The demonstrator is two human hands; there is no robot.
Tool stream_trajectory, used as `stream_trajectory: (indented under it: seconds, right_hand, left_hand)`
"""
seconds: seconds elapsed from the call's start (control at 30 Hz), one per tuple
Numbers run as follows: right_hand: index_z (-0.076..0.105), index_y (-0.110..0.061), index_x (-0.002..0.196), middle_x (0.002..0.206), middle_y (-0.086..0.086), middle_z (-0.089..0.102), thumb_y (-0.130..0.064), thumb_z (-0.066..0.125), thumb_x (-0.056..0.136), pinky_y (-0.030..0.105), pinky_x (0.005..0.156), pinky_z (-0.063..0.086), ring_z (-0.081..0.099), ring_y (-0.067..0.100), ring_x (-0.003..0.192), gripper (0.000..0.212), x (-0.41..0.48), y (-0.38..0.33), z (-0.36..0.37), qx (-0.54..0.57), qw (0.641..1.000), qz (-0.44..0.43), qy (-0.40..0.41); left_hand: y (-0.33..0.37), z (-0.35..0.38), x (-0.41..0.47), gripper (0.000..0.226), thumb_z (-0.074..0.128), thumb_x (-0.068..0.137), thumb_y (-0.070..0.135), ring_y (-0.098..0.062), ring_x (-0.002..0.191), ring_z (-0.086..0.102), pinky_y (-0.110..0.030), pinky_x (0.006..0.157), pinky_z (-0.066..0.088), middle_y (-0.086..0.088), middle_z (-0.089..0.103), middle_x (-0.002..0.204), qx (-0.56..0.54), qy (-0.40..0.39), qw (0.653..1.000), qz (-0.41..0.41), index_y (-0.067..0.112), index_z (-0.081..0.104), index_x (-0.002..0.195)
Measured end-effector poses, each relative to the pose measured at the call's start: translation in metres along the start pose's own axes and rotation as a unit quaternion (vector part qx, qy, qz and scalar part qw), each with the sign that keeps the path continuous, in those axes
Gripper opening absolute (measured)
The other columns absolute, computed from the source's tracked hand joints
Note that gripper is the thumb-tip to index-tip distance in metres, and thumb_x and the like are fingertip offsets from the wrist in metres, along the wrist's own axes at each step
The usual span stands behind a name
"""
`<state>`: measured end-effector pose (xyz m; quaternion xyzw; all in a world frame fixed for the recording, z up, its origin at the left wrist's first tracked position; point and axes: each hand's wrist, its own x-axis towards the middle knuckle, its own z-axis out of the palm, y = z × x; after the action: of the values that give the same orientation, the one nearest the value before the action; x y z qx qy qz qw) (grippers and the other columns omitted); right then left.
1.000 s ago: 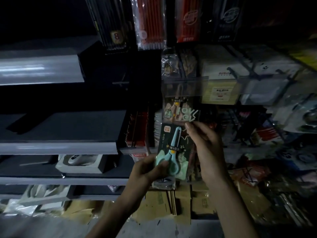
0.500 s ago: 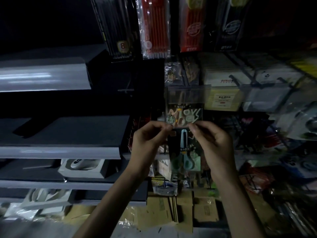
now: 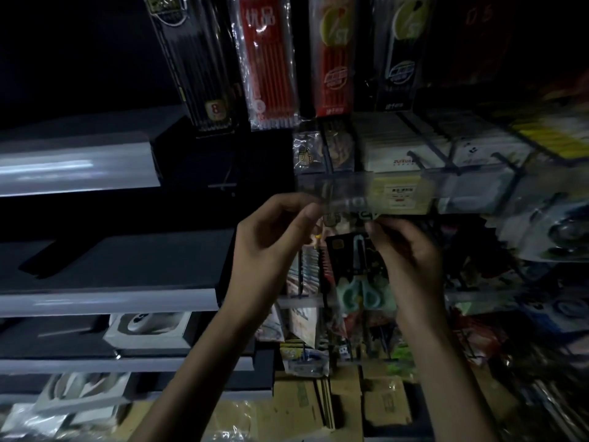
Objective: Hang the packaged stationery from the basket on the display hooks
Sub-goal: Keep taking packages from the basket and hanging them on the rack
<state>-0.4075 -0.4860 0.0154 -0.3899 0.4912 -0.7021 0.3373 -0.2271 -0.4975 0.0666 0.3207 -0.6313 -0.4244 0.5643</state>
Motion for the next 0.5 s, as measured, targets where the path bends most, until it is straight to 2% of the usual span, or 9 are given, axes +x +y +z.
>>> stream_trajectory:
  seconds: [0.1, 0.2, 0.33, 0.5]
  right_hand:
    - [0.075, -0.019, 0.098, 0.092, -0.014, 0.078, -0.014, 0.071, 0.095, 0.011, 0.074, 0.051, 0.072, -0.002, 0.091, 0.007, 0.0, -0.005, 0.003, 0.001, 1.0, -0.01, -0.007]
    - [0.075, -0.022, 0.096, 0.091, -0.012, 0.078, -0.017, 0.071, 0.096, 0.012, 0.072, 0.052, 0.072, 0.001, 0.09, 0.006, -0.002, -0.011, 0.008, 0.014, 1.0, -0.015, -0.013]
    - [0.076, -0.022, 0.099, 0.093, -0.009, 0.078, -0.02, 0.072, 0.096, 0.018, 0.076, 0.053, 0.072, 0.005, 0.093, 0.005, -0.002, -0.018, 0.017, 0.0, 0.999, -0.026, -0.019]
    - [0.074, -0.015, 0.093, 0.087, -0.006, 0.076, -0.016, 0.071, 0.095, 0.016, 0.074, 0.052, 0.071, 0.004, 0.088, 0.004, -0.002, -0.025, 0.026, -0.002, 0.999, -0.048, -0.025]
  left_hand:
    - [0.016, -0.003, -0.003, 0.022, 0.063, 0.104, 0.024, -0.025, 0.087, 0.067, -0.036, 0.081, 0.056, -0.016, 0.071, 0.1, -0.03, -0.028, 0.999, 0.026, 0.007, 0.071, 0.117]
    - [0.031, -0.006, 0.004, 0.025, 0.062, 0.104, 0.022, -0.024, 0.081, 0.065, -0.033, 0.075, 0.056, -0.014, 0.07, 0.097, -0.047, -0.028, 0.998, 0.027, 0.008, 0.069, 0.124]
    - [0.038, -0.011, 0.009, 0.023, 0.058, 0.105, 0.015, -0.023, 0.077, 0.063, -0.037, 0.074, 0.052, -0.011, 0.069, 0.093, -0.011, -0.043, 0.999, 0.01, 0.01, 0.068, 0.125]
    - [0.038, -0.016, 0.008, 0.027, 0.055, 0.107, 0.011, -0.026, 0.08, 0.064, -0.039, 0.077, 0.055, -0.011, 0.069, 0.091, 0.015, -0.071, 0.997, 0.01, 0.015, 0.067, 0.131]
